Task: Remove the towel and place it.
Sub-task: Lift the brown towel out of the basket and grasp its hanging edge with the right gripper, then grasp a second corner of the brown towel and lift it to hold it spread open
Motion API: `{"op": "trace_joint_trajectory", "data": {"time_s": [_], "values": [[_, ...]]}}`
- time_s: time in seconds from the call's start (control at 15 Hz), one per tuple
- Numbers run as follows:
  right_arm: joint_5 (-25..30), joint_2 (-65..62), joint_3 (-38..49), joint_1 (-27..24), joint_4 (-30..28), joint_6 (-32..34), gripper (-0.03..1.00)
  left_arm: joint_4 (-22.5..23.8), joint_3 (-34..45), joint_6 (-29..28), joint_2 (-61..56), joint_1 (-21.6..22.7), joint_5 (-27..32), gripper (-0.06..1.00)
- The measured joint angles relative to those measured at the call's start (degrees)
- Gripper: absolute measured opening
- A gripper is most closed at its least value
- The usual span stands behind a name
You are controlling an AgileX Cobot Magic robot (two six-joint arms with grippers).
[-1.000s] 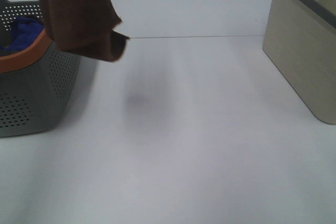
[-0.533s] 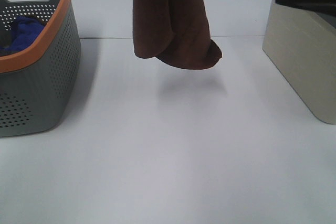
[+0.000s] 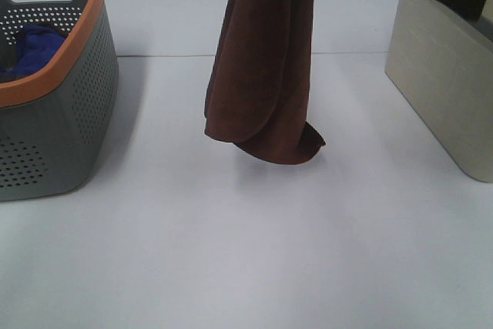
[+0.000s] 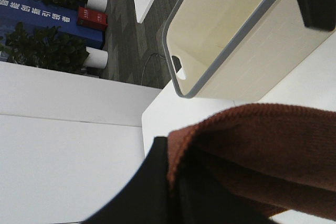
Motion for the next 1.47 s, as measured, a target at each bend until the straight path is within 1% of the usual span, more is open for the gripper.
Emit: {"op": "trace_joint_trajectory", "data": {"time_s": [0.07, 0.27, 0.33, 0.4, 0.47, 0.53, 0.67, 0.8, 0.93, 1.07, 1.33, 1.47], "values": [[0.4, 1.9, -0.3, 0.0, 0.2, -1.5, 0.76, 0.0, 0.0, 0.0, 0.4, -0.6, -0.3, 0.00], [2.1, 7.4, -3.6, 0.5, 0.3, -1.7, 0.76, 0.0, 0.0, 0.0, 1.1, -1.5, -1.1, 0.00], [1.4, 9.7, -6.5, 4.2, 0.3, -1.7, 0.76, 0.0, 0.0, 0.0, 1.1, -1.5, -1.7, 0.00], [-0.5, 10.7, -7.8, 6.9, 0.3, -1.8, 0.76, 0.0, 0.0, 0.0, 1.1, -1.5, -2.2, 0.00], [-2.1, 11.1, -8.4, 8.3, 0.3, -2.1, 0.76, 0.0, 0.0, 0.0, 1.1, -1.5, -2.3, 0.00], [-6.8, 12.2, -9.6, 12.0, 0.3, -3.3, 0.76, 0.0, 0.0, 0.0, 1.1, -1.5, -2.5, 0.00], [-10.4, 13.2, -10.2, 14.4, 0.3, -3.8, 0.76, 0.0, 0.0, 0.0, 1.1, -1.5, -2.6, 0.00], [-11.1, 14.4, -10.3, 18.2, 0.3, -4.0, 0.72, 0.0, 0.0, 0.0, 1.1, -1.5, -2.6, 0.00], [-11.2, 15.1, -10.3, 21.9, -0.1, -3.4, 0.65, 0.0, 0.0, 0.0, 1.1, -1.5, -2.6, 0.00], [-11.4, 16.3, -10.3, 24.6, -2.4, -2.0, 0.58, 0.0, 0.0, 0.0, 1.1, -1.5, -2.6, 0.00], [-11.7, 20.2, -10.3, 25.3, -6.0, 3.2, 0.52, 0.0, 0.0, -0.1, 1.1, -1.5, -2.6, 0.00], [-12.3, 23.3, -10.3, 25.4, -6.8, 4.2, 0.47, 0.0, 0.0, -0.1, 1.1, -1.5, -2.6, 0.00]]}}
